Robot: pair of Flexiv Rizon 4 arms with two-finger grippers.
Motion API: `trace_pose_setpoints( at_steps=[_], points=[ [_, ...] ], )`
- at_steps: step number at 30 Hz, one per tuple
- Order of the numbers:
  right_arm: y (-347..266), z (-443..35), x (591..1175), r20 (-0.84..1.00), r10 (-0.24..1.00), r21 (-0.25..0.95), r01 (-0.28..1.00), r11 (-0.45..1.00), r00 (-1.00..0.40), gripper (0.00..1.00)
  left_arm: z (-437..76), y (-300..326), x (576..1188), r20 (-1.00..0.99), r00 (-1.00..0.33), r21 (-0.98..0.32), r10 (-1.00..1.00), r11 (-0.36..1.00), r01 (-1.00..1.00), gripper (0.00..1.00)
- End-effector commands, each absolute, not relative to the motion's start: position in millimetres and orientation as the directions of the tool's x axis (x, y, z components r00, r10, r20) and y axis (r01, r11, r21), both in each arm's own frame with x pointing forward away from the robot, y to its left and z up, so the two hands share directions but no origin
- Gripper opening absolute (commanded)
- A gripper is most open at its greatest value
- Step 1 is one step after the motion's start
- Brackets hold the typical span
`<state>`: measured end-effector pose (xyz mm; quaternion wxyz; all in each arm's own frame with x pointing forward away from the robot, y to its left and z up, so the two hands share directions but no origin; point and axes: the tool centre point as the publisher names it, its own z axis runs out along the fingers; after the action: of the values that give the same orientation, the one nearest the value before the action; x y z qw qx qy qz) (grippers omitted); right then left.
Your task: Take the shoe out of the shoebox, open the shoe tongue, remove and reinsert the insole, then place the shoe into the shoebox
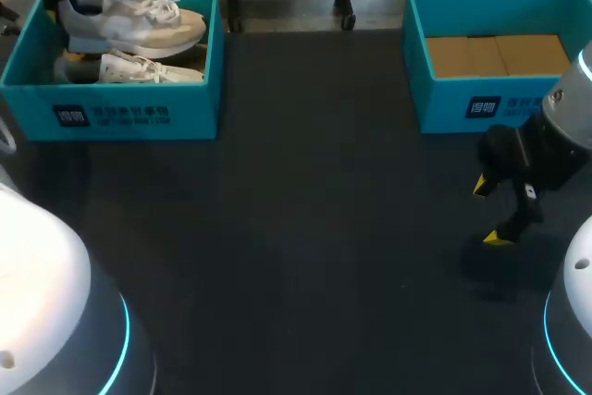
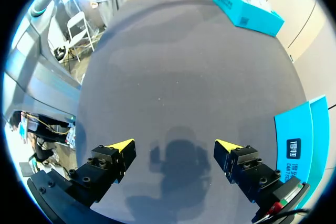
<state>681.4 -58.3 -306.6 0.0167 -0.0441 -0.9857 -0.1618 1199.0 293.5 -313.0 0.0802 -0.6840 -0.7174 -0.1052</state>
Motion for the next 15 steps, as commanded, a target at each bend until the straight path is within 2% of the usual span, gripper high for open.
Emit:
trace_pose_setpoints(
  at_steps=[1, 15],
  points=[
    [-58, -307, 680, 0.045, 0.083, 0.316, 0.093, 0.944, -0.996, 1.00, -320, 297, 1206, 0.259, -0.054, 0.032, 0.964, 0.047, 0.998, 0.00],
    [-58, -307, 680, 0.045, 0.083, 0.316, 0.093, 0.944, -0.996, 1.00, -336, 293, 1205, 0.249, -0.044, 0.006, 0.968, 0.044, 0.999, 0.00]
  ],
)
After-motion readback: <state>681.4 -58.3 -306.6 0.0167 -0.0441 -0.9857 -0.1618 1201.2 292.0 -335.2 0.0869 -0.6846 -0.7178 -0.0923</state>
